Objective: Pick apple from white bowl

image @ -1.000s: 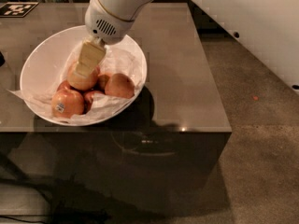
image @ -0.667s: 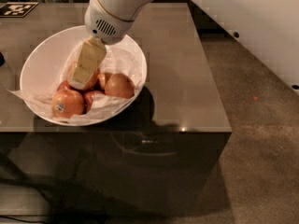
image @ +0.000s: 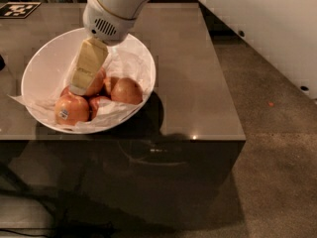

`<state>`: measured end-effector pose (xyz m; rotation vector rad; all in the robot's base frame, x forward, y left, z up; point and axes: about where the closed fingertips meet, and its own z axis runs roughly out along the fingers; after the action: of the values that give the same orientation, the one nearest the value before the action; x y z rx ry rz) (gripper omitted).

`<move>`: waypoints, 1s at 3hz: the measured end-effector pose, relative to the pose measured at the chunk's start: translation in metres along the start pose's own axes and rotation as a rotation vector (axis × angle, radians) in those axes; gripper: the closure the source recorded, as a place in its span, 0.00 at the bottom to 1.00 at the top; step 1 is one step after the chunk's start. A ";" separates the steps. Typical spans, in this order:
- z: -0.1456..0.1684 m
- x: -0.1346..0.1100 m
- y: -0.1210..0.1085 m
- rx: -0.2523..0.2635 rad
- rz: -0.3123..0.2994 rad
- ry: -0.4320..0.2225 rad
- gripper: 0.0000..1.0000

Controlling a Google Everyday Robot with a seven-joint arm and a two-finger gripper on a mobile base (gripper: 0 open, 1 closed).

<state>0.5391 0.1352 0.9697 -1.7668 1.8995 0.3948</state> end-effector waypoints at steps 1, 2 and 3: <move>0.021 -0.015 0.003 -0.036 0.017 0.047 0.00; 0.046 -0.019 0.013 -0.096 0.052 0.079 0.00; 0.064 -0.011 0.028 -0.146 0.102 0.094 0.00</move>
Offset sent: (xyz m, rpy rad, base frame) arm -0.0103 0.0624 -0.0528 -0.0965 0.2095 -0.0043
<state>0.5229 0.1817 0.9193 -1.8151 2.0799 0.5070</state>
